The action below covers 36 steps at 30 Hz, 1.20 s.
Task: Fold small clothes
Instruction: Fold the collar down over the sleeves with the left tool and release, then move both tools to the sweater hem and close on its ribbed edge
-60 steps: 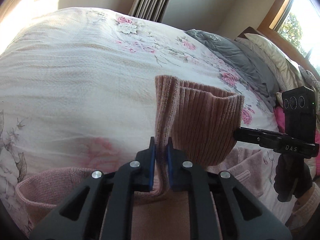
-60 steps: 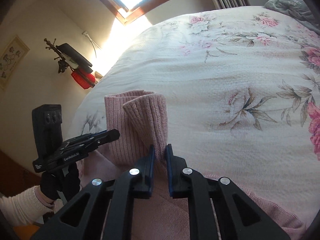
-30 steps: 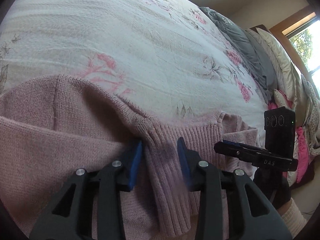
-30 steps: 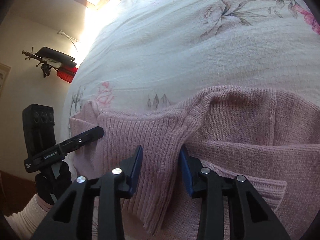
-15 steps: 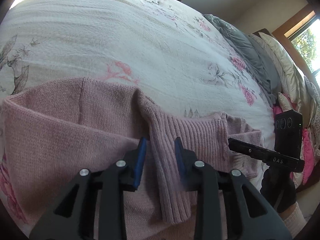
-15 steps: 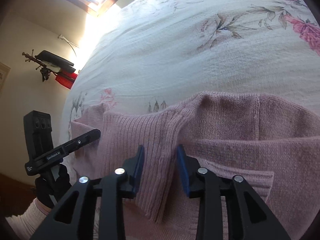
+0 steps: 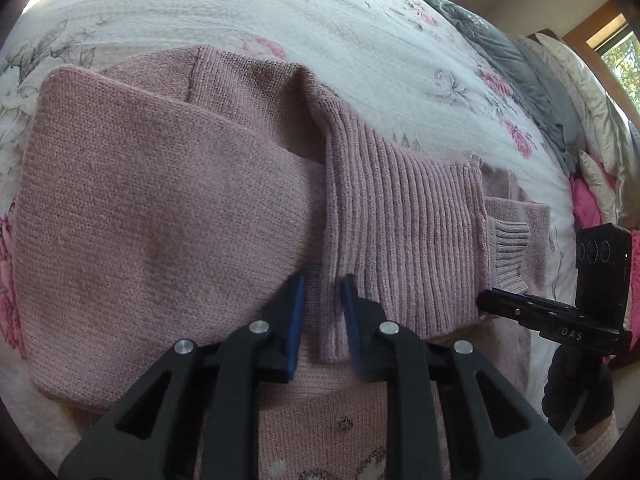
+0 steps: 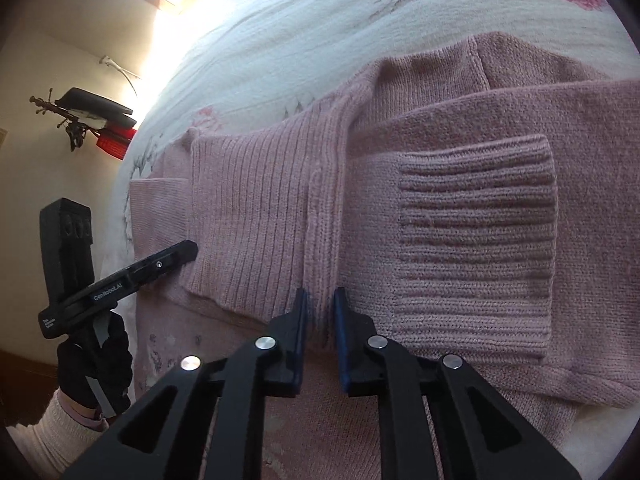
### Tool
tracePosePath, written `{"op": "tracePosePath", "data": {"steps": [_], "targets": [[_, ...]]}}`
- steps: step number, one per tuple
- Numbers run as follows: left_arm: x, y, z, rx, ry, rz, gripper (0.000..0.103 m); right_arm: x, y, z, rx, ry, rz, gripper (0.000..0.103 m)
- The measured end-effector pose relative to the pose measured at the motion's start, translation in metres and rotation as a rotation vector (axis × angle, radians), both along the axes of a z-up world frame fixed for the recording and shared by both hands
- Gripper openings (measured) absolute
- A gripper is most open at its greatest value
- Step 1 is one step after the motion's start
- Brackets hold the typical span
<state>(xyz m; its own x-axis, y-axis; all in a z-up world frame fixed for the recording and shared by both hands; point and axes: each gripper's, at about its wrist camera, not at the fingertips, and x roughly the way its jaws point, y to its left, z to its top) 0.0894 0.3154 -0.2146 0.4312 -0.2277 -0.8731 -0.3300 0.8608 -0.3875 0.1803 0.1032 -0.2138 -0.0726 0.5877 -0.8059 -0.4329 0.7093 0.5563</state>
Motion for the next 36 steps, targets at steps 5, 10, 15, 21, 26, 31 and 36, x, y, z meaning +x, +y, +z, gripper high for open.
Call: {"op": "tracePosePath", "data": {"steps": [5,10,15,21,26,31,36], "targets": [[-0.013,0.0,0.014,-0.02,-0.004,0.028,0.024,-0.004,-0.013,0.017,0.052,-0.012,-0.01,0.022],[-0.07,-0.016,0.045,0.097,-0.012,0.017,0.051,-0.046,-0.045,0.05,0.004,-0.133,0.024,0.041],[-0.157,-0.023,0.055,0.176,0.09,0.071,0.06,-0.105,-0.089,0.059,-0.1,-0.155,0.031,0.051],[-0.256,-0.031,0.047,0.238,0.264,0.131,0.061,-0.174,-0.152,0.049,-0.242,-0.12,0.015,0.057],[-0.303,-0.038,0.034,0.245,0.365,0.161,0.061,-0.206,-0.19,0.038,-0.277,-0.016,-0.016,0.062],[-0.325,-0.04,0.024,0.235,0.393,0.189,0.062,-0.228,-0.205,0.016,-0.308,0.059,0.01,0.062],[-0.343,-0.04,0.028,0.238,0.393,0.202,0.063,-0.243,-0.203,0.004,-0.31,0.068,0.056,0.064]]}}
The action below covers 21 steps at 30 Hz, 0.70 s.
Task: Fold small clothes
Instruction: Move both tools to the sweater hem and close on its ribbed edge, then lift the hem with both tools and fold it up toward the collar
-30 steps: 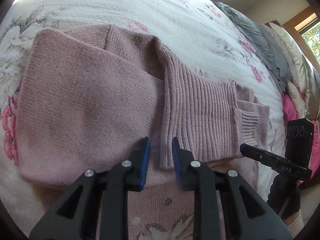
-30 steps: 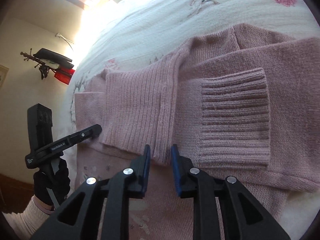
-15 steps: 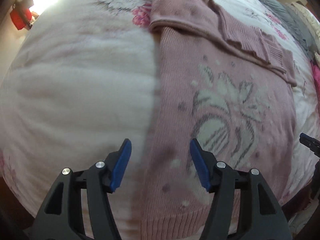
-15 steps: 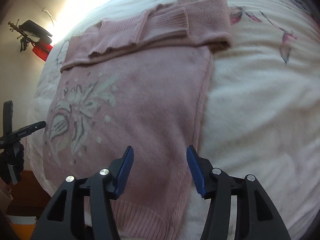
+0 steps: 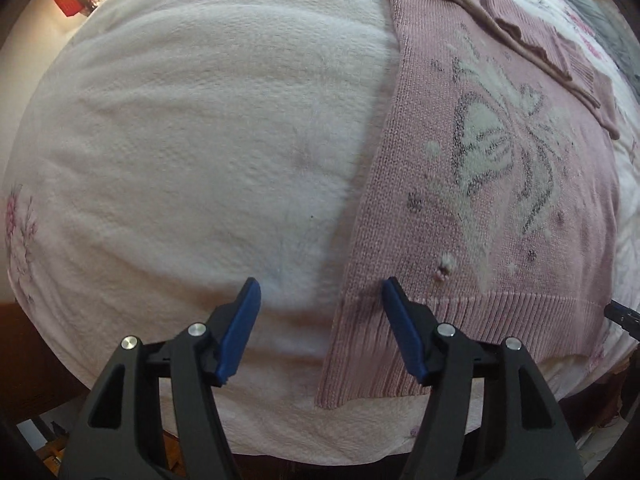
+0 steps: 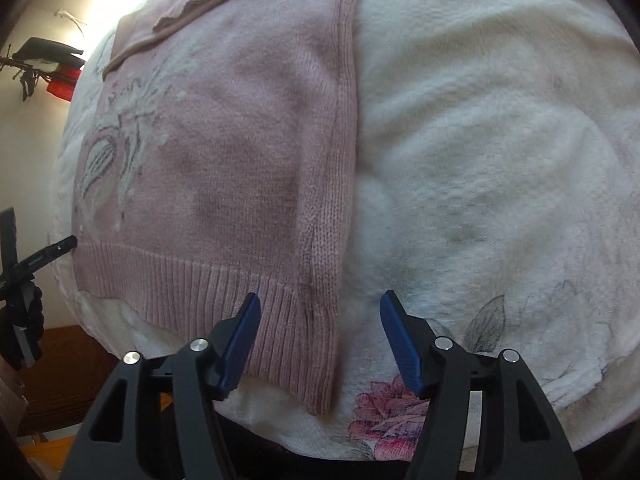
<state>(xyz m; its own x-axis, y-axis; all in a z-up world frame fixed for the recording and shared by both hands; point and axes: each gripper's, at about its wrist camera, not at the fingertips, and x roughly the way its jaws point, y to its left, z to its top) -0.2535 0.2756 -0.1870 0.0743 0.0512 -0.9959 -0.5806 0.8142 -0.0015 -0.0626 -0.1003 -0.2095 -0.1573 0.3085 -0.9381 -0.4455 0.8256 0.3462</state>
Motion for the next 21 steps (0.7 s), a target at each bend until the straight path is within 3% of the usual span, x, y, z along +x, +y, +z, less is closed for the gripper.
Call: {"op": "tracePosePath", "data": {"steps": [6,11,13,16,18,21], "targets": [[-0.016,0.001,-0.014,-0.108,0.0,0.005,0.064,-0.011,0.007,-0.009,0.048,0.066,0.037,0.064],[-0.022,-0.007,-0.022,-0.246,-0.037,0.01,0.058,-0.016,0.006,-0.016,0.077,0.115,0.039,0.063],[-0.026,-0.011,-0.026,-0.258,-0.032,-0.01,0.054,-0.017,0.006,-0.02,0.096,0.144,0.025,0.062],[-0.029,-0.012,-0.029,-0.268,-0.044,-0.016,0.043,-0.019,0.008,-0.029,0.097,0.167,0.019,0.05],[-0.033,-0.009,-0.027,-0.285,-0.053,-0.006,0.032,-0.019,0.01,-0.03,0.092,0.166,0.025,0.043],[-0.029,-0.004,-0.022,-0.301,-0.062,-0.016,0.011,-0.019,0.008,-0.029,0.076,0.15,0.045,0.024]]}}
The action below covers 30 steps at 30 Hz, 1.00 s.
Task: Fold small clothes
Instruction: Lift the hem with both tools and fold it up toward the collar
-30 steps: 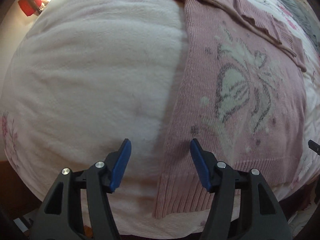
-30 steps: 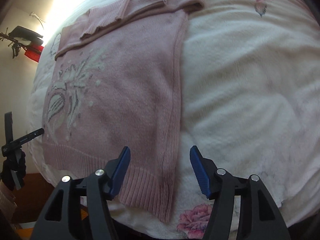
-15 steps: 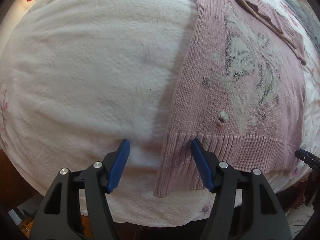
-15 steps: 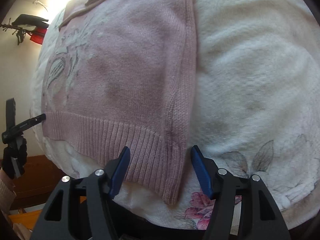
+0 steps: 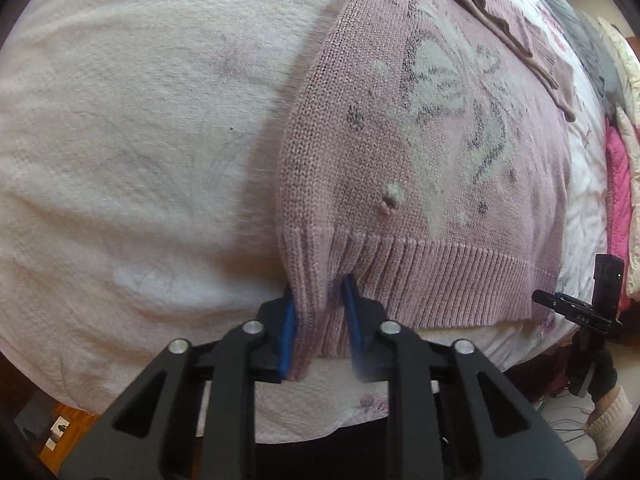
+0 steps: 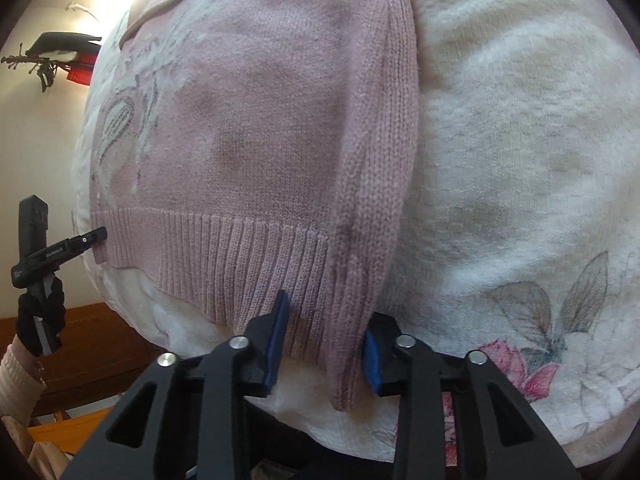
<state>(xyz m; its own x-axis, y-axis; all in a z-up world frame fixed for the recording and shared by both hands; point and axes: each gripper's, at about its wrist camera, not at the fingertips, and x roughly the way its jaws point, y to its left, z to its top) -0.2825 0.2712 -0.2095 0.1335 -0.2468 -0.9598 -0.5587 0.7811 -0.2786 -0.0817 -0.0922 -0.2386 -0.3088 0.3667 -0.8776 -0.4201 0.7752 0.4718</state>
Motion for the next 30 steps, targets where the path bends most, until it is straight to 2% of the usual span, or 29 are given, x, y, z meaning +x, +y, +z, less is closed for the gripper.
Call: {"op": "tracePosePath", "data": {"steps": [1,3,8,12,19,25,30], "targets": [[0.0,0.0,0.001,-0.005,-0.004,0.005,0.011,0.001,-0.002,0.001,0.0,0.003,-0.002,0.017],[-0.003,0.0,0.003,-0.007,-0.008,0.005,0.01,0.004,-0.008,0.002,0.016,0.024,-0.023,0.011],[0.007,-0.001,0.01,-0.035,-0.046,0.015,0.009,0.012,-0.014,0.017,0.097,0.056,-0.058,0.01],[0.022,-0.001,0.036,-0.076,-0.161,0.04,0.009,0.034,-0.021,0.042,0.232,0.085,-0.154,0.009],[0.083,0.014,0.073,-0.04,-0.344,0.026,0.009,0.092,-0.019,0.077,0.39,0.021,-0.278,0.009],[0.135,0.038,0.069,-0.004,-0.421,0.039,0.009,0.145,-0.004,0.073,0.416,-0.02,-0.305,0.009],[0.166,0.064,0.045,0.005,-0.42,0.093,0.009,0.178,0.008,0.054,0.42,-0.012,-0.338,0.009]]}}
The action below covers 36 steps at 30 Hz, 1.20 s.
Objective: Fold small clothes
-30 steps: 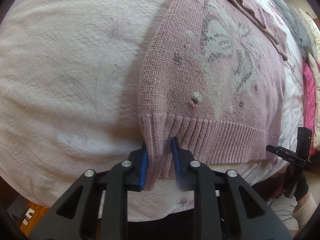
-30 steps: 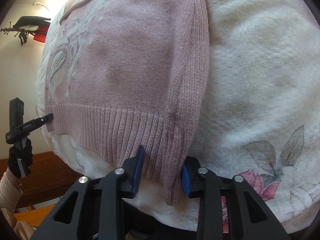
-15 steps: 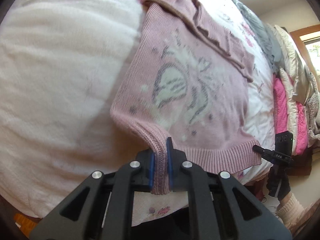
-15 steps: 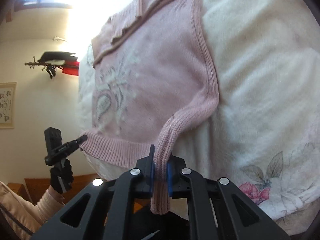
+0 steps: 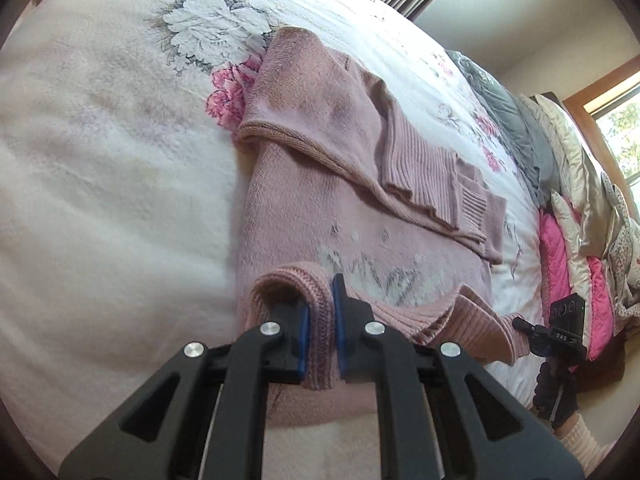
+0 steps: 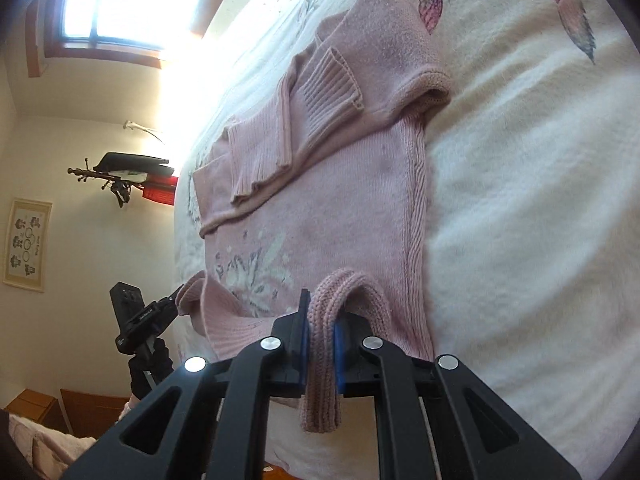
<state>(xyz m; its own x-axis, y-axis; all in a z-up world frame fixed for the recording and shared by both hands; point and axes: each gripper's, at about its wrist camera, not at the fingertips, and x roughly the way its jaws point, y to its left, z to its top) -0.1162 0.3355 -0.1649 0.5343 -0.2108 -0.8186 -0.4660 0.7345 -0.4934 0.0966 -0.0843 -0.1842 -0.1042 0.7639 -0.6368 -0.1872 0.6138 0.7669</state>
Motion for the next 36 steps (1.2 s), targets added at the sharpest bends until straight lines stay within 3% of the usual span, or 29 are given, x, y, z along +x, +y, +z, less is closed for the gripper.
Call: {"op": "tracePosePath", "data": {"steps": [5,11,14,17,18,20,24,32,36], "targets": [[0.018,0.015,-0.019,-0.011,0.011,0.048,0.009,0.025,0.002,-0.024,-0.005,0.054,-0.055,0.009],[0.024,0.027,-0.026,-0.077,0.019,0.086,0.012,0.032,0.0,-0.041,-0.012,0.115,-0.094,0.013],[0.017,0.035,-0.022,-0.121,0.01,0.111,0.013,0.035,-0.012,-0.042,0.014,0.152,-0.126,0.022],[0.007,0.04,-0.012,-0.135,-0.013,0.124,0.015,0.036,-0.018,-0.027,-0.025,0.092,-0.128,0.036],[0.003,0.041,-0.008,-0.127,-0.019,0.128,0.019,0.037,-0.021,-0.022,-0.042,0.071,-0.136,0.046],[-0.004,0.044,0.002,-0.084,-0.025,0.147,0.031,0.039,-0.026,-0.01,-0.068,0.023,-0.145,0.047],[-0.007,0.048,0.017,0.007,-0.036,0.151,0.032,0.037,-0.026,0.007,-0.101,-0.04,-0.123,0.047],[0.043,0.026,0.01,0.234,0.042,-0.061,0.042,0.026,0.005,0.018,-0.157,-0.128,-0.022,0.051],[0.064,0.017,-0.005,0.28,0.081,-0.157,0.042,0.025,0.013,0.018,-0.161,-0.142,0.006,0.051]]}}
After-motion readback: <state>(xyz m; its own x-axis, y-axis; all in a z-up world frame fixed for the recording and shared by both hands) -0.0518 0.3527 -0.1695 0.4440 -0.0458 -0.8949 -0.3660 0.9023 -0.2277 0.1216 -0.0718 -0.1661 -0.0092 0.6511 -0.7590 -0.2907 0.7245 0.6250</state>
